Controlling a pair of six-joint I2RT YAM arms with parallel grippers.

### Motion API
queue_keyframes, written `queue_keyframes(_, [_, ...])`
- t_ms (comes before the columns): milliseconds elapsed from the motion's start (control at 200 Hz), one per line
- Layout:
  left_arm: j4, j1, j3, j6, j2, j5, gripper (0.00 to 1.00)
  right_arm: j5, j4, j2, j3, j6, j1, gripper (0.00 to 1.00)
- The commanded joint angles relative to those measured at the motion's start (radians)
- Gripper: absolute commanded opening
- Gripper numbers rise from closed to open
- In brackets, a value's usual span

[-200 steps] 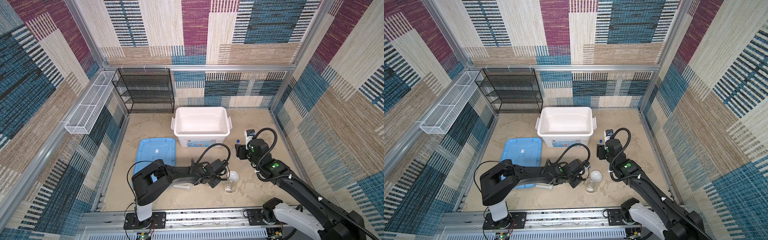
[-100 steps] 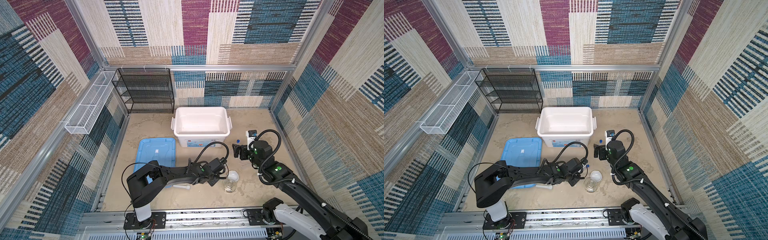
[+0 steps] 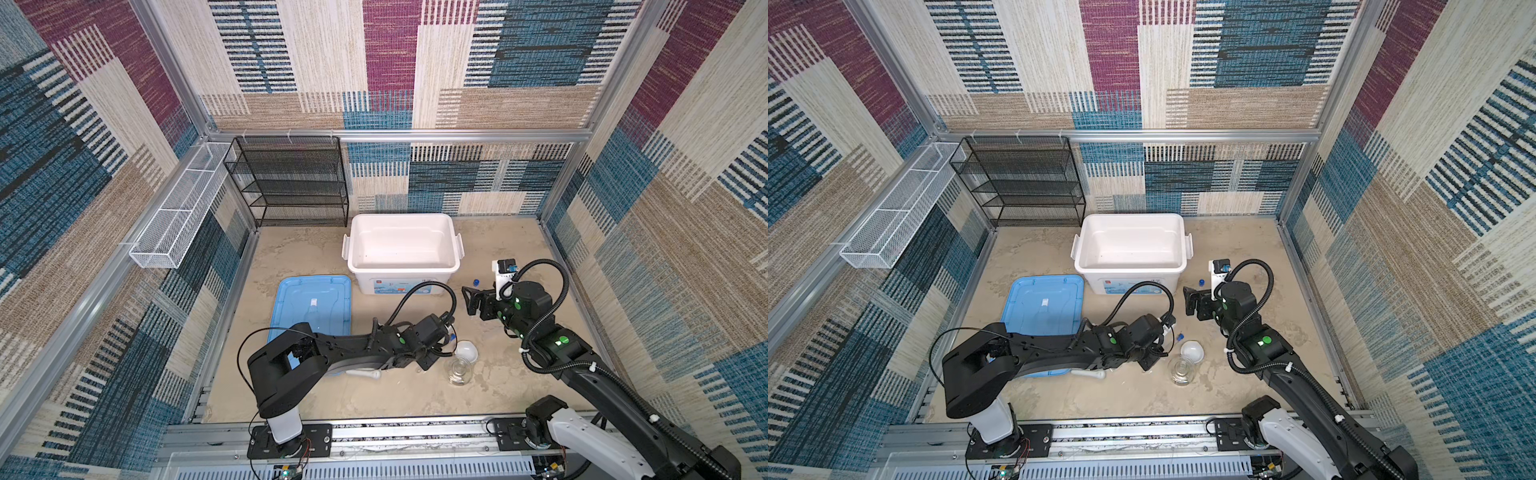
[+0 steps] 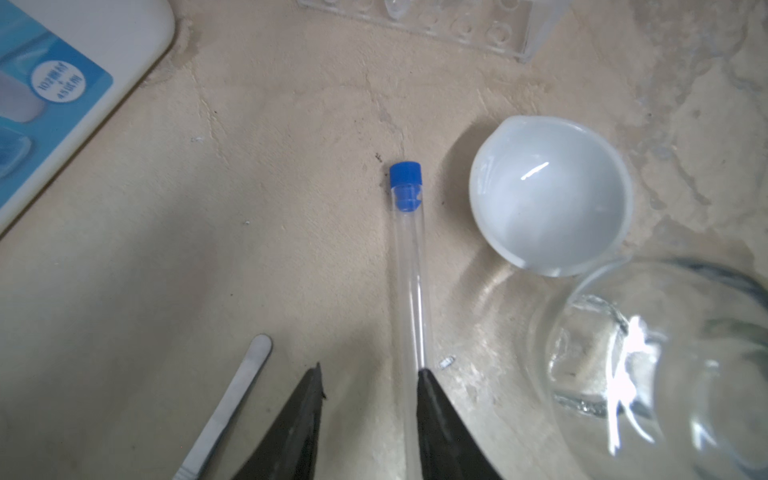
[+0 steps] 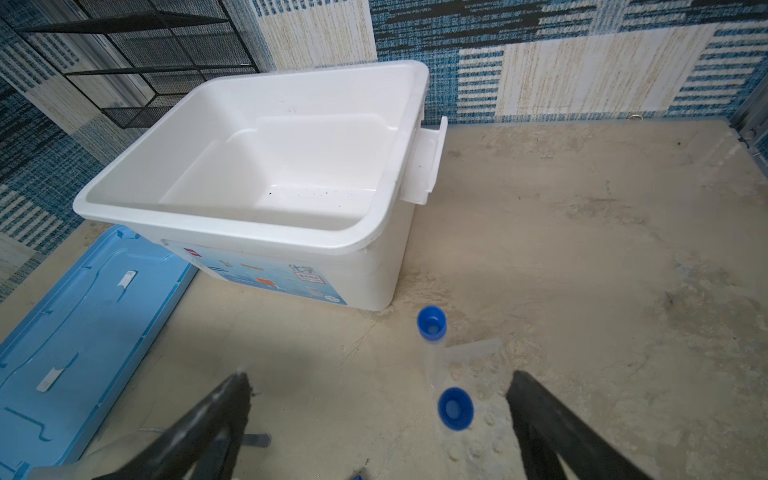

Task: Organize the chemistry lab equipment
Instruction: 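Close the left gripper on the last blue-capped tube and lift it upright, then move the right gripper to the tube's blue cap and close on it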

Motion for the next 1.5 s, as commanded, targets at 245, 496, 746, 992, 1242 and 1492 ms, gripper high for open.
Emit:
queue_keyframes(245, [-0.020, 0.000, 0.010, -0.018, 0.052, 0.036, 0.40, -0.017, 0.034, 0.003, 0.004, 0.010, 0.000, 0.98])
queue_keyframes(496, [-0.042, 0.001, 0.036, -0.026, 0.102, 0.031, 0.29, -0.023, 0.040, 0.016, 0.007, 0.012, -0.002, 0.97])
queue_keyframes(746, [-0.050, 0.003, 0.035, -0.032, 0.117, 0.028, 0.12, -0.024, 0.046, 0.018, 0.007, 0.013, -0.003, 0.96])
queue_keyframes(992, [0.029, 0.005, -0.012, -0.032, 0.028, 0.017, 0.10, -0.081, 0.057, -0.005, 0.003, 0.014, -0.012, 0.94])
queue_keyframes(1242, [0.145, 0.005, -0.042, 0.047, -0.117, -0.047, 0.10, -0.209, 0.116, 0.015, -0.011, 0.046, -0.032, 0.78])
queue_keyframes(1492, [0.255, 0.008, -0.074, 0.115, -0.184, -0.115, 0.10, -0.408, 0.147, 0.013, -0.022, 0.053, -0.113, 0.61])
